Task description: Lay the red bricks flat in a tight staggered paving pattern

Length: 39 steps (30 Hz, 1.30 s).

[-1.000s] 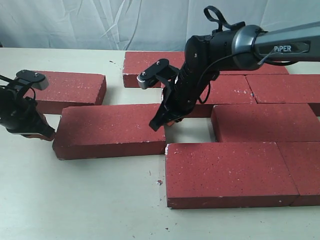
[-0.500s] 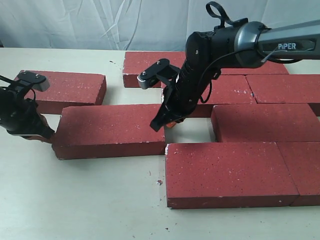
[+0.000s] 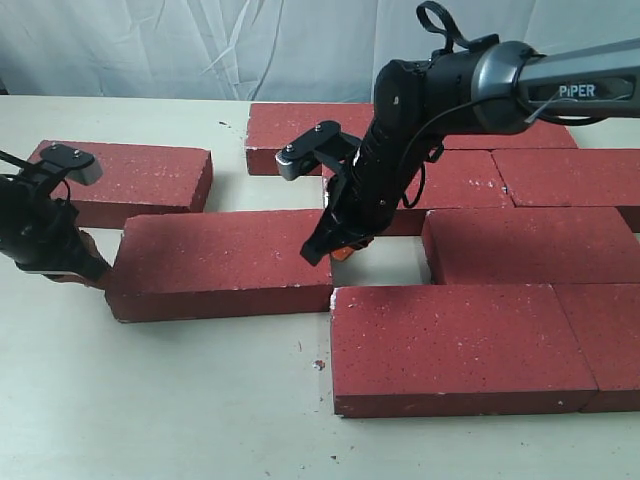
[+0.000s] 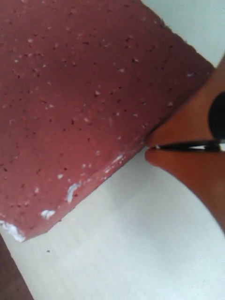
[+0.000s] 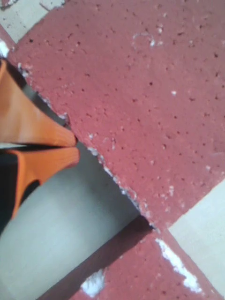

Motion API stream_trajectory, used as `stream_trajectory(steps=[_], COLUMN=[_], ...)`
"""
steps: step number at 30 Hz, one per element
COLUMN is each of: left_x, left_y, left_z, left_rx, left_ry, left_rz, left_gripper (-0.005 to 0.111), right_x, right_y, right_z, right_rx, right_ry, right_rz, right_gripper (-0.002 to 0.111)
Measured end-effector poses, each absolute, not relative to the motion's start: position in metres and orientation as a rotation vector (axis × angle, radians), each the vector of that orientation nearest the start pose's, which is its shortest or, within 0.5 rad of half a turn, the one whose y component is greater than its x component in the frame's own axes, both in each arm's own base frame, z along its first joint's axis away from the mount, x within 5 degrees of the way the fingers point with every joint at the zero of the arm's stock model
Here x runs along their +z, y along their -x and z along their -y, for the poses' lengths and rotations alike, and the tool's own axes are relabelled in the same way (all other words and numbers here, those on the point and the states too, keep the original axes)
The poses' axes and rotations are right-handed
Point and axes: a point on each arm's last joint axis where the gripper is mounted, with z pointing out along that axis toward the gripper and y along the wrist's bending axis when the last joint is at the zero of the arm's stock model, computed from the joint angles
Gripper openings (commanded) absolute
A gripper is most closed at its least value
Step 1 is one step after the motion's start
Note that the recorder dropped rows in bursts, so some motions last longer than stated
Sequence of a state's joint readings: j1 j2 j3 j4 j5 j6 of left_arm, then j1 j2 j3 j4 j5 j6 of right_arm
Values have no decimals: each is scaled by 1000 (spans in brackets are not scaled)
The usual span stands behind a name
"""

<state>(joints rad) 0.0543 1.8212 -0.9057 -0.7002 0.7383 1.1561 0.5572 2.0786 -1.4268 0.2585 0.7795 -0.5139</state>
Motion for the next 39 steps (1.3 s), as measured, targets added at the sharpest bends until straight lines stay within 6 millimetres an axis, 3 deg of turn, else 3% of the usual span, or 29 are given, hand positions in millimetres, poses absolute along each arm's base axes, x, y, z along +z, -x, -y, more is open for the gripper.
stream_trajectory(steps=[16,23,39], left_x=[136,135,136], left_y=[-305,-305,-303], left_z=[23,22,24], left_rx=[-546,-522,-572], left_ry=[-872,-899,-907], left_rz=[-2678,-2680,-2688], left_gripper=[0,0,0], right_x=[155,156,155], right_y=[-341,-334,-338], right_z=[-234,-238,-235], right_rx=[317,418,342], right_ry=[1293,1407,1427], right_rz=[-2611,-2584,-2558], right_gripper=[-1,-1,-1])
